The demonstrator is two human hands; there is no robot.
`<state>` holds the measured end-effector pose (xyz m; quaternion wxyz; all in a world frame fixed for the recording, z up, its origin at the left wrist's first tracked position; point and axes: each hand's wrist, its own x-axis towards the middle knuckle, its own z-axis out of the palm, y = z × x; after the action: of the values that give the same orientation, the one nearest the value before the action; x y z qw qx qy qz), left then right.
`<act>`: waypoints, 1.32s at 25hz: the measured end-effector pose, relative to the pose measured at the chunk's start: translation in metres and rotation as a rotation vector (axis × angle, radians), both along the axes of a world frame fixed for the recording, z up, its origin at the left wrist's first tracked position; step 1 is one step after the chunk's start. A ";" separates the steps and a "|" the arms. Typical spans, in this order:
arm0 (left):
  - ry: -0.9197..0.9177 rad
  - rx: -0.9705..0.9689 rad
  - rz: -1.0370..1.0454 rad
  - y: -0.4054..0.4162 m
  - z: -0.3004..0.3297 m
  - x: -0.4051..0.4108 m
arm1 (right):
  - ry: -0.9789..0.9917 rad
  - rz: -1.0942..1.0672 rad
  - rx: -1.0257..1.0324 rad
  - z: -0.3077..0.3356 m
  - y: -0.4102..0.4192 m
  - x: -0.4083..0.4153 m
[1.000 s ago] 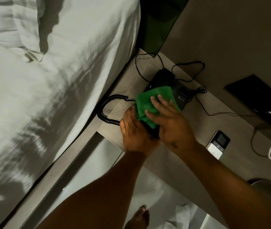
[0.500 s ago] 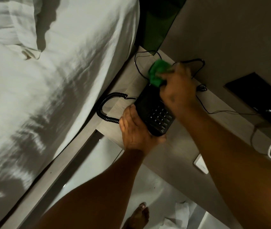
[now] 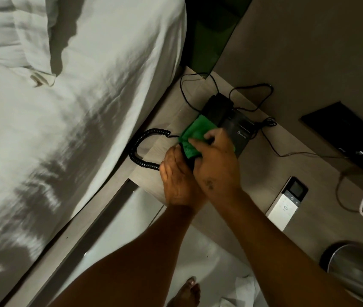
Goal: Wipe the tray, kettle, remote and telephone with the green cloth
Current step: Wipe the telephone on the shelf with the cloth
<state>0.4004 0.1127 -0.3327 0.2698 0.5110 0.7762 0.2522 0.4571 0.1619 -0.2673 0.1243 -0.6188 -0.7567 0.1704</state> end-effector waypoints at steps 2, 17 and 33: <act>0.011 -0.022 -0.011 0.001 0.000 0.001 | 0.028 -0.031 0.002 0.003 0.022 0.003; 0.050 -0.012 -0.026 0.000 -0.004 0.001 | 0.028 0.078 -0.030 -0.002 -0.015 0.009; 0.067 0.007 -0.029 -0.001 -0.008 0.004 | -0.151 -0.145 -0.044 -0.006 0.008 0.058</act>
<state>0.4044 0.1122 -0.3409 0.2453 0.5315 0.7764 0.2337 0.5150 0.1697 -0.2733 0.0652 -0.6857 -0.7131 0.1305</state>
